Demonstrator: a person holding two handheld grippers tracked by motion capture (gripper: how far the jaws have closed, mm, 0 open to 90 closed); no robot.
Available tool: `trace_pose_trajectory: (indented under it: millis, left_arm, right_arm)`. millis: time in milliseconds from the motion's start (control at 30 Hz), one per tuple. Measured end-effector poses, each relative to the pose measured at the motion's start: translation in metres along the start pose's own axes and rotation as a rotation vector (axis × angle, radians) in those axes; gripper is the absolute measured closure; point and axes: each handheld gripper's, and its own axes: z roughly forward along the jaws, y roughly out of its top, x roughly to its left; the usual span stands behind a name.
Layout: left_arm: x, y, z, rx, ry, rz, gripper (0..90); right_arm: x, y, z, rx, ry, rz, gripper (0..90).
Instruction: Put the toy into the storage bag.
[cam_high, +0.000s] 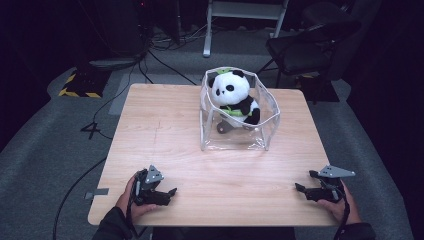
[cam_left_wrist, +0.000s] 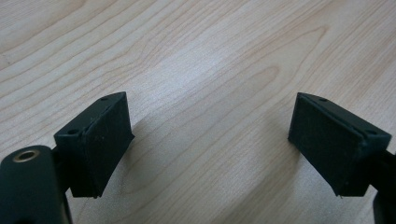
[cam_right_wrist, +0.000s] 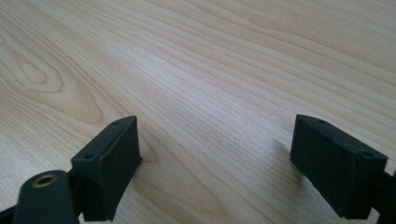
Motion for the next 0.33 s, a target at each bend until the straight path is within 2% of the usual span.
trace_pose_trajectory:
  millis: [333]
  left_arm:
    - [0.0003, 0.0006, 0.0004, 0.001, 0.001, 0.001, 13.3]
  right_arm:
    - [0.0, 0.0, 0.0, 0.0, 0.0, 0.0, 16.1]
